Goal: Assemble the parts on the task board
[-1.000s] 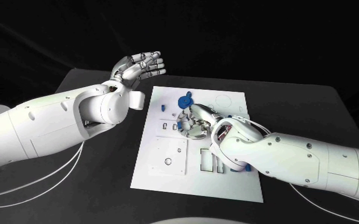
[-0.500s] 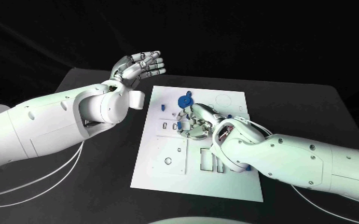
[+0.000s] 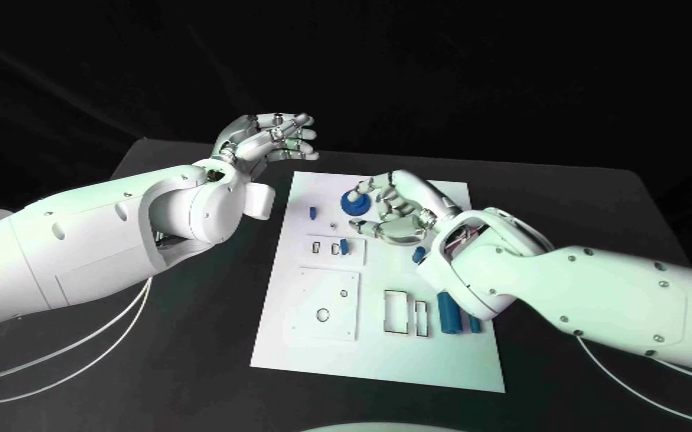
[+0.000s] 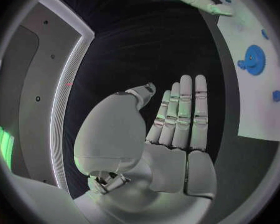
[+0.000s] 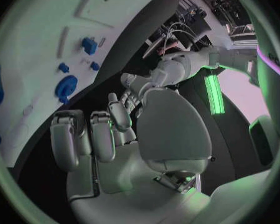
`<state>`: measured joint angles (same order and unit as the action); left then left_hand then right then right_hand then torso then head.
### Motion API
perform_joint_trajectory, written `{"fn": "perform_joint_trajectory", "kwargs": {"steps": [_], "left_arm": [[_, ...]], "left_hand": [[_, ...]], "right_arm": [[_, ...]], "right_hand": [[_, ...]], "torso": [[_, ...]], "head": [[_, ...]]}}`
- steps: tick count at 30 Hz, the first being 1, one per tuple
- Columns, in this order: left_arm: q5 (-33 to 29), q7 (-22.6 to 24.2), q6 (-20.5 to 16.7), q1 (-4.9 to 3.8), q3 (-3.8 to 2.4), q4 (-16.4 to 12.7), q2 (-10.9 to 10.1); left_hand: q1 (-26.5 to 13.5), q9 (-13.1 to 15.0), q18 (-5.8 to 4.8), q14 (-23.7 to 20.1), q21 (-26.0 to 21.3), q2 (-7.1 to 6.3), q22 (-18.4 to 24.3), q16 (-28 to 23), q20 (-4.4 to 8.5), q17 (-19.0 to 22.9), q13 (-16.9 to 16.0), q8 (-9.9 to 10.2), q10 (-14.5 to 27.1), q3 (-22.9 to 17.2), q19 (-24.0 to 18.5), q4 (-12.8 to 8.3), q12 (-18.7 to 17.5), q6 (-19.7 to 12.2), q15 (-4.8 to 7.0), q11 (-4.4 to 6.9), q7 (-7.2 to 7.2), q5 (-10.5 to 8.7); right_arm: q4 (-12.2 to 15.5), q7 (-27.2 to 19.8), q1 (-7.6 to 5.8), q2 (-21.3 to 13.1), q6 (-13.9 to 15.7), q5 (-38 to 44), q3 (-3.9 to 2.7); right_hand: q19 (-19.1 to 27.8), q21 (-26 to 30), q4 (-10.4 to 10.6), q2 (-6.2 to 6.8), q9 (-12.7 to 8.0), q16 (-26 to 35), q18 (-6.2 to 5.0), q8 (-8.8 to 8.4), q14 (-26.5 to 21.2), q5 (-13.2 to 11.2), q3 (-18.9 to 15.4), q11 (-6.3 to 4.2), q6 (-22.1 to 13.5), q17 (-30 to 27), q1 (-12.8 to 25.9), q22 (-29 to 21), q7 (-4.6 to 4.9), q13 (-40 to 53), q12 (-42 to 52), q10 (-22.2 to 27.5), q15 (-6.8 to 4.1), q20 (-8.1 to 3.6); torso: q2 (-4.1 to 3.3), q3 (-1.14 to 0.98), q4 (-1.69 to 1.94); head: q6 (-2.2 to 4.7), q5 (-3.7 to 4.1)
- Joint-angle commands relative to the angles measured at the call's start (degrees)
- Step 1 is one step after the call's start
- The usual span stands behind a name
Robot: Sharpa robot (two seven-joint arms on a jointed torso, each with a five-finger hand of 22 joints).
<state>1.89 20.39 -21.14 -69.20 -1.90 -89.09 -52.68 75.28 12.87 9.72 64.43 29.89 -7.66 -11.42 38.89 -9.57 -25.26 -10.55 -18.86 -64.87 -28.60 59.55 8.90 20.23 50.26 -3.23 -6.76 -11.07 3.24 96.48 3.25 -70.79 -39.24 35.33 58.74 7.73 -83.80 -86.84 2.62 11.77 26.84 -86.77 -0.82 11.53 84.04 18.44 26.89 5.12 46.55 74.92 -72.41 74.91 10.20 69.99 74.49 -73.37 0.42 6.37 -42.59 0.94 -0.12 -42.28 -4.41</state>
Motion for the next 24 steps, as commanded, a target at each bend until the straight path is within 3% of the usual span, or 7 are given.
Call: {"fn": "perform_joint_trajectory", "kwargs": {"steps": [1, 2, 6, 9, 15, 19, 24], "left_arm": [[13.07, -12.67, 8.53, -0.11, -0.04, 0.10, -0.16], [14.69, -14.71, 9.87, -0.13, -0.04, 0.16, -0.16], [22.84, -25.32, 15.10, -0.28, -0.04, 0.69, 0.30], [27.64, -30.58, 18.14, -0.37, -0.03, 0.99, 0.63], [38.94, -39.38, 24.93, -0.67, 0.00, 1.27, 1.93], [44.13, -43.62, 28.54, -1.09, 0.25, 1.39, 3.31], [48.59, -46.66, 30.56, -2.37, 1.59, 1.99, 5.47]], "left_hand": [[-0.97, 2.16, 0.73, 4.16, 6.64, 0.00, -3.71, 10.86, 2.33, -5.83, -5.35, -3.23, -1.79, 0.91, 3.69, -0.22, 7.91, 1.25, 2.13, 2.07, 1.77, -0.01], [-1.53, 4.08, 0.75, 10.70, 11.95, -0.08, -6.80, 24.87, 3.67, -20.43, -9.96, -5.73, 0.75, 1.42, 5.96, -0.06, 13.84, 0.57, 3.12, 2.16, 2.43, 0.14], [-2.80, 10.43, 0.32, 17.36, 25.24, 0.74, -17.06, 41.81, 4.11, -44.21, -20.81, -14.03, 7.59, 0.87, 5.33, 2.60, 28.86, -4.22, 3.25, 3.03, 2.73, -0.22], [-3.46, 13.23, -1.12, 20.04, 34.19, 0.83, -28.74, 45.18, 4.47, -50.33, -24.32, -18.36, 7.43, 0.51, 8.46, 4.09, 34.74, -5.10, 3.79, 3.66, 3.58, -0.23], [-6.66, 18.12, -3.13, 23.10, 43.93, 1.78, -43.03, 48.05, 5.90, -56.72, -43.53, -25.87, -3.63, 1.04, 13.46, 7.65, 50.28, -4.56, 5.56, 5.61, 5.86, -0.21], [-9.95, 19.60, -3.53, 23.45, 45.57, 1.91, -45.59, 48.27, 6.44, -57.36, -46.80, -27.72, -5.75, 2.30, 14.40, 7.89, 52.56, -3.99, 6.04, 6.14, 6.40, -0.26], [-14.22, 20.62, -3.70, 23.52, 46.37, 1.67, -46.75, 48.22, 6.70, -57.42, -47.71, -28.43, -6.19, 4.86, 14.60, 7.95, 53.15, -4.23, 6.28, 6.35, 6.61, -0.27]], "right_arm": [[0.11, -3.95, -1.62, -1.96, -2.77, -13.30, -0.12], [-0.17, -3.96, -2.11, -2.51, -3.85, -14.37, -0.16], [-3.18, -3.63, -3.87, -4.68, -6.44, -19.16, -0.24], [-4.32, -3.60, -4.43, -5.80, -6.86, -20.28, -0.26], [-4.99, -4.45, -5.33, -8.22, -6.77, -21.60, -0.26], [-5.32, -4.76, -5.68, -9.36, -6.29, -22.22, -0.24], [-5.87, -4.92, -5.91, -10.07, -5.84, -22.53, -0.21]], "right_hand": [[-3.86, 0.22, -0.23, -0.08, 0.11, 0.15, -0.31, 0.46, 3.88, 0.00, 0.12, 0.02, 0.64, 6.49, -0.03, 11.51, -0.07, 0.01, -0.10, 0.28, 0.31, 0.33], [-3.89, 0.18, -0.19, -0.09, 0.12, 0.15, -0.30, 0.50, 3.88, 0.00, 0.11, 0.02, 0.67, 6.49, 0.00, 11.55, -0.08, -0.09, -0.18, 0.37, 0.30, 0.32], [-3.88, 0.21, -0.10, -0.38, 0.16, 0.11, -0.30, 0.78, 3.91, 0.07, 0.36, -0.07, 0.75, 6.61, -0.12, 11.54, -0.14, -0.06, -0.12, 0.37, 0.24, 0.27], [-3.90, 0.18, -0.15, -0.41, 0.17, 0.11, -0.29, 0.85, 3.92, 0.08, 0.44, -0.09, 0.78, 6.63, -0.23, 11.57, -0.15, -0.12, -0.16, 0.42, 0.22, 0.25], [-3.92, 0.17, -0.01, -0.24, 0.21, 0.12, -0.28, 1.04, 3.91, 0.01, 0.31, -0.08, 0.90, 6.61, 0.01, 11.59, -0.16, -0.14, -0.15, 0.43, 0.21, 0.22], [-3.73, 0.45, 0.12, -0.18, 0.24, 0.21, -0.38, 1.18, 3.86, -0.02, 0.22, -0.09, 0.99, 6.38, 0.18, 11.30, -0.18, -0.27, -0.24, 0.53, 0.20, 0.21], [-3.64, 0.58, 0.16, -0.15, 0.24, 0.28, -0.42, 1.21, 3.82, -0.03, 0.19, -0.10, 1.00, 6.23, 0.24, 11.16, -0.18, -0.43, -0.35, 0.66, 0.20, 0.21]], "torso": [[1.04, -0.26, -0.04], [1.27, -0.33, 0.04], [2.26, -0.44, 0.06], [2.56, -0.63, 0.01], [2.97, -1.22, 0.03], [3.09, -1.45, 0.09], [3.19, -1.66, 0.07]], "head": [[-0.14, -0.06], [-0.32, 0.38], [0.06, 0.93], [-0.15, 0.85], [-0.73, 0.18], [-1.00, -0.17], [-1.48, -0.39]]}}
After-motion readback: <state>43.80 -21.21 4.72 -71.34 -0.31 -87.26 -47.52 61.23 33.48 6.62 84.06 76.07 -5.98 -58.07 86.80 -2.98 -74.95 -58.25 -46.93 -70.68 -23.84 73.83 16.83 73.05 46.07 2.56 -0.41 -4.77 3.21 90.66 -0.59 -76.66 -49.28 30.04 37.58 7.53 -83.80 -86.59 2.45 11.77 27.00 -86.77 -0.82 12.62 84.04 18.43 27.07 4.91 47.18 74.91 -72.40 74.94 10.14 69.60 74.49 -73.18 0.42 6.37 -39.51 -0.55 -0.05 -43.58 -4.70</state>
